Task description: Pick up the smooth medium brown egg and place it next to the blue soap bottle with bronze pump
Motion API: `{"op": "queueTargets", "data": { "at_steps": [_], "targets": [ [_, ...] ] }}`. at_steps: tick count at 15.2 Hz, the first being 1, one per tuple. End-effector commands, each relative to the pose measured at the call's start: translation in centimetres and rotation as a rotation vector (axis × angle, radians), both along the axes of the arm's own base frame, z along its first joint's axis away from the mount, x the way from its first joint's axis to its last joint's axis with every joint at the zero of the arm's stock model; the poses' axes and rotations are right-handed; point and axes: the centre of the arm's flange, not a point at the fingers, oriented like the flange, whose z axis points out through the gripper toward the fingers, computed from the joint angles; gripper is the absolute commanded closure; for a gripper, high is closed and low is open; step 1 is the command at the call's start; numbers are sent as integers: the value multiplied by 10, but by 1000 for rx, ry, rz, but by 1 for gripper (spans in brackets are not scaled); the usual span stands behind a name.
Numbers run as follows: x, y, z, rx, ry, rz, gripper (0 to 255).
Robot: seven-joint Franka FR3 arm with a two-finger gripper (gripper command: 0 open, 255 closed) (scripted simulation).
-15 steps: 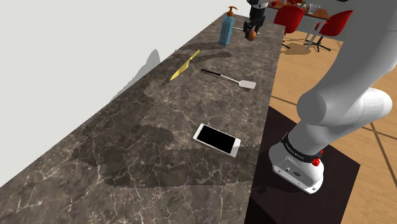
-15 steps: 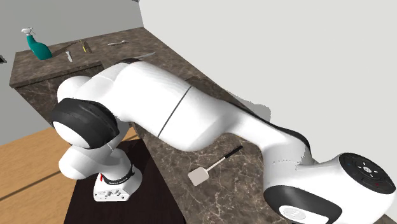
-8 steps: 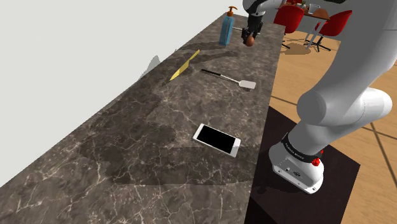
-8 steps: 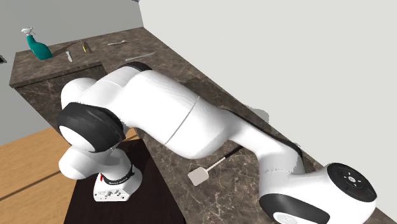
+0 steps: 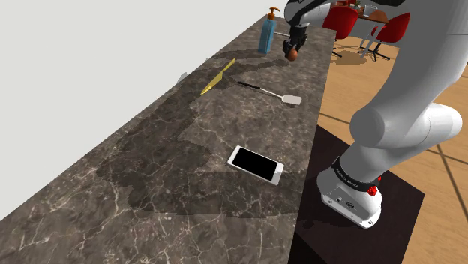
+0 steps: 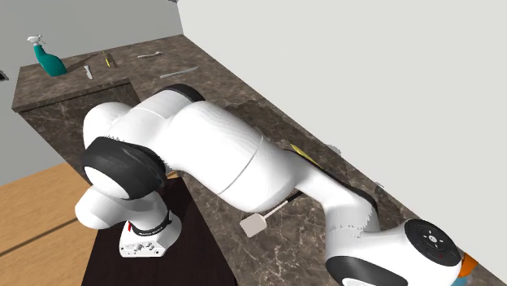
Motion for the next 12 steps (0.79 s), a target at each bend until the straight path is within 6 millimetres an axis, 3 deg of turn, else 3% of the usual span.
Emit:
{"op": "queueTargets", "data": {
  "at_steps": [1, 5, 6, 11, 12],
  "targets": [
    [0, 0, -1, 0, -1, 0, 255],
    [0, 0, -1, 0, -1, 0, 255],
    [0, 0, -1, 0, -1, 0, 0],
    [0, 0, -1, 0, -1, 0, 0],
    [-1, 3, 12, 0, -1, 0, 0]
  ]
}}
